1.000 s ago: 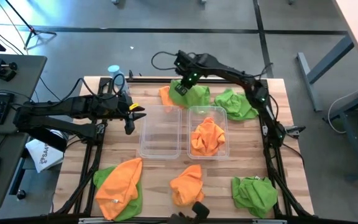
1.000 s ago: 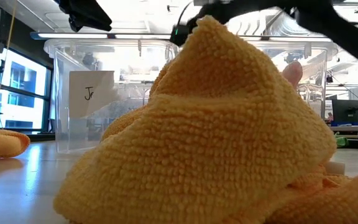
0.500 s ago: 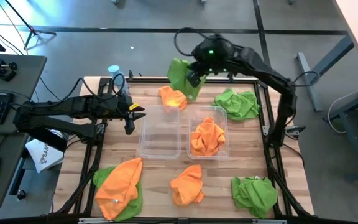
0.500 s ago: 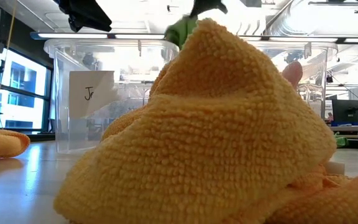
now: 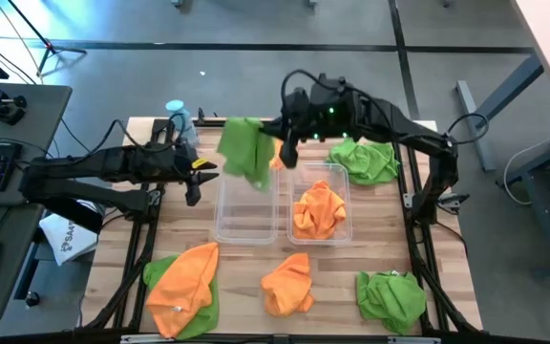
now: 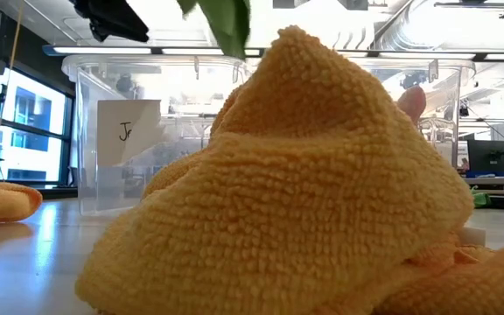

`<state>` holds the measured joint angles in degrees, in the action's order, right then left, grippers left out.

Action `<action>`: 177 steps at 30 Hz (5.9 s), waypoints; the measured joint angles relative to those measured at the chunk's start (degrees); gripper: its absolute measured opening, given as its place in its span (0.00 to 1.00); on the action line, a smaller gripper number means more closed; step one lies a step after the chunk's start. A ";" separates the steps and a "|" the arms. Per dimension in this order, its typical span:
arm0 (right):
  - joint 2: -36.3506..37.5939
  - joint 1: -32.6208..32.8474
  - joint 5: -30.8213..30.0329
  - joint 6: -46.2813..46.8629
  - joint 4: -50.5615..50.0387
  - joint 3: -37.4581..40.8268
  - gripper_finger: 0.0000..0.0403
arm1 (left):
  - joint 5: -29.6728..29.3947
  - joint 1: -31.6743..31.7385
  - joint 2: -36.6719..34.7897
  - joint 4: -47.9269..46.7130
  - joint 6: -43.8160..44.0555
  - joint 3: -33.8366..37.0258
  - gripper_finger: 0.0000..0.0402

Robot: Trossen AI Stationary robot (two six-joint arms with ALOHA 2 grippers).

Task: Sort microfiber towel by color & place in baskets
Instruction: Put the green towel into the left transparent bin, then put the orange towel into the right transparent bin

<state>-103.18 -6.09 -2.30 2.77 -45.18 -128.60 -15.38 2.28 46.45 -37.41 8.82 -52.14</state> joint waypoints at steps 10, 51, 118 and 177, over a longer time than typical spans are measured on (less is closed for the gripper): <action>-7.88 4.40 -0.38 -3.24 -1.46 0.17 0.00 | -0.74 -0.02 -6.37 -0.26 -0.01 0.00 0.26; -27.36 3.98 7.06 5.29 -8.67 0.13 0.11 | 7.42 -0.04 -7.14 -4.83 -3.49 0.00 0.26; 33.38 55.04 -31.74 70.64 0.29 67.73 0.00 | -6.95 -44.58 26.50 -10.41 50.25 -16.28 0.00; 33.40 55.63 -33.73 70.70 -5.19 67.30 0.00 | 17.49 -48.55 45.79 -39.73 82.31 -22.92 0.00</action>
<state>-69.78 49.54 -36.03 73.47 -50.37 -61.30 2.10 -46.26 92.24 -77.14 91.13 -75.06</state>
